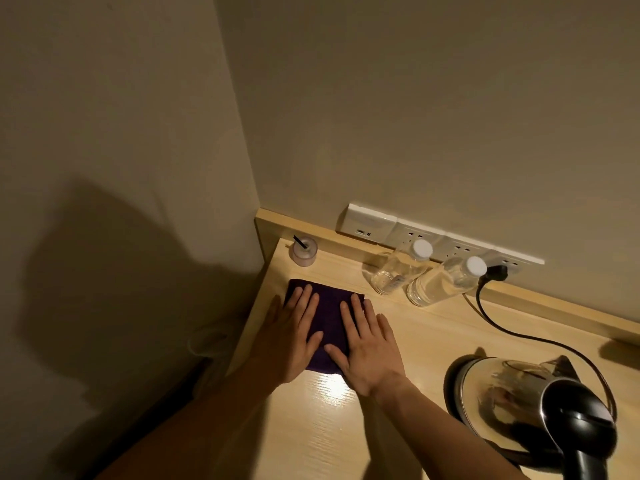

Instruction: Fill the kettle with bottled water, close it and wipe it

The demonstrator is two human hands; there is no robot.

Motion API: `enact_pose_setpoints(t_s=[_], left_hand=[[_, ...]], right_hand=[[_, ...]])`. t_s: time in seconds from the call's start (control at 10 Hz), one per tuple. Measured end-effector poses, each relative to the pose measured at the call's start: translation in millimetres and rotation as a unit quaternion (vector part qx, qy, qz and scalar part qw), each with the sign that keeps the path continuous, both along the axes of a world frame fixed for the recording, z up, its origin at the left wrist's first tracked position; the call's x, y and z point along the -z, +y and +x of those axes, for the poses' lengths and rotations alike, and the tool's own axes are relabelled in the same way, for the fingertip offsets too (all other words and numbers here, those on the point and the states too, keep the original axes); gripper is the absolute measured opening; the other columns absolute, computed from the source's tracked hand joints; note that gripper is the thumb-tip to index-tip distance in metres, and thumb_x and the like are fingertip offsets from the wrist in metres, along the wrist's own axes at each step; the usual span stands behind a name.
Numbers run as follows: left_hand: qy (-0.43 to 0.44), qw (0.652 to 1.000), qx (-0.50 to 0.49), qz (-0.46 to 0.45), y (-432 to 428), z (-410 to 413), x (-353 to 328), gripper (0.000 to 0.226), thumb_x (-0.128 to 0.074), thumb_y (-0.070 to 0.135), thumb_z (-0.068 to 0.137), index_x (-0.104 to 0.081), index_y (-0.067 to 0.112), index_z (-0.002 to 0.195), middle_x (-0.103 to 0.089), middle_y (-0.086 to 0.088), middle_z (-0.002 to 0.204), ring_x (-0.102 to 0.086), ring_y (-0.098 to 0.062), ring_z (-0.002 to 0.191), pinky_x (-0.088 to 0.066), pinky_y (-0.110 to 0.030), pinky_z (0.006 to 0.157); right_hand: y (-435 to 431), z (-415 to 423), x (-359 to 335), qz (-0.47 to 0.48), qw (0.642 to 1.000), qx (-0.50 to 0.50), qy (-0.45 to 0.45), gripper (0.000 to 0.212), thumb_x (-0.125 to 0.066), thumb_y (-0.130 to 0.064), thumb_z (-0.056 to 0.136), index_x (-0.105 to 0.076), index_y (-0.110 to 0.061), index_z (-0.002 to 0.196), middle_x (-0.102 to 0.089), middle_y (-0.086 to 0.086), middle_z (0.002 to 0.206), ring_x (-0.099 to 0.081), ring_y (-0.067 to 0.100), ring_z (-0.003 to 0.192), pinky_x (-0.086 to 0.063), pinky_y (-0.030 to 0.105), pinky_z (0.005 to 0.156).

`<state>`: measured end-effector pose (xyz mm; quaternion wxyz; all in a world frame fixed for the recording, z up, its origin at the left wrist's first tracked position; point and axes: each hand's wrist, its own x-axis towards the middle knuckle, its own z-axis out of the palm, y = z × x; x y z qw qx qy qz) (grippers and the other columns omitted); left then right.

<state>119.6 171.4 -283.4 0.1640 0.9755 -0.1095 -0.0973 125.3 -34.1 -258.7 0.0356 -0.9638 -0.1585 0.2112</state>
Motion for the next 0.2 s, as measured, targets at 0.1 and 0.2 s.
enact_pose_setpoints(t_s=[0.1, 0.2], left_hand=[[-0.018, 1.000, -0.002, 0.015, 0.5, -0.3, -14.6, 0.075, -0.042, 0.050, 0.097, -0.030, 0.013, 0.161, -0.027, -0.010, 0.169, -0.023, -0.028, 0.157, -0.027, -0.060, 0.122], [-0.064, 0.997, -0.015, 0.038, -0.2, -3.7, -35.0, 0.075, -0.040, 0.055, 0.098, -0.027, 0.017, 0.162, -0.026, -0.009, 0.170, -0.025, -0.030, 0.157, -0.019, -0.058, 0.125]], right_hand=[[1.7, -0.2, -14.4, 0.002, 1.000, 0.006, -0.004, 0.082, 0.000, -0.078, 0.096, 0.020, -0.034, 0.162, 0.027, -0.001, 0.171, 0.031, 0.021, 0.155, 0.012, 0.045, 0.127], [1.6, -9.1, -37.9, 0.042, 0.999, 0.015, -0.031, 0.079, -0.004, -0.078, 0.096, 0.022, -0.040, 0.160, 0.028, -0.004, 0.171, 0.029, 0.019, 0.156, 0.010, 0.045, 0.128]])
